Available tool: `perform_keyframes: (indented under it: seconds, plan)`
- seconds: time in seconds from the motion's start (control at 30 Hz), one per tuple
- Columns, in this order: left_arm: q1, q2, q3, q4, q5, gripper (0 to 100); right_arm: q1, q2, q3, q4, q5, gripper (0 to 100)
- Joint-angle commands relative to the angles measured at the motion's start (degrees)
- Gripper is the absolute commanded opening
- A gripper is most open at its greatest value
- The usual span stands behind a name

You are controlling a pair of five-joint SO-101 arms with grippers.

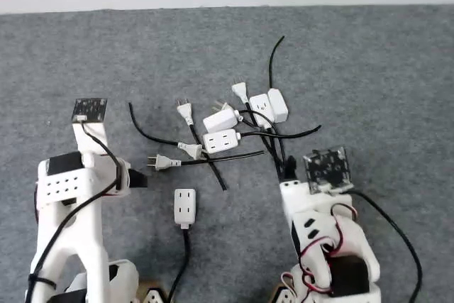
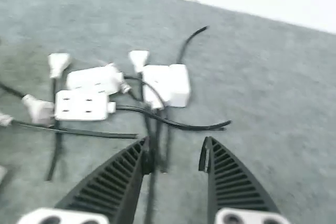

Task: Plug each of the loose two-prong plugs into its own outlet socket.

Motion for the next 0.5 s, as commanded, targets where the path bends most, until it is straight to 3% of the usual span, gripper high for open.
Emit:
perform_keyframes:
  seconds: [0.0, 0.27, 0.4, 0.47]
  plan:
    - [-0.6, -0.2, 3.1, -9.9, -1.7, 11, -4.7, 12.4, -9.3, -2.5, -0.6, 15.1]
    - [-2.1, 0.3, 4.4, -10.4, -1.6, 9, -19.4, 38.1, -26.4, -6.5, 0.5, 15.3]
    - [-7.0, 0.4, 4.6, -15.6, -1.5, 8, -28.1, 47.2, -26.5, -11.0, 12.3, 15.4]
    - [-8.4, 0.4, 5.2, -17.8, -0.8, 2, -30.1, 51.7, -26.5, -11.8, 20.0, 15.4]
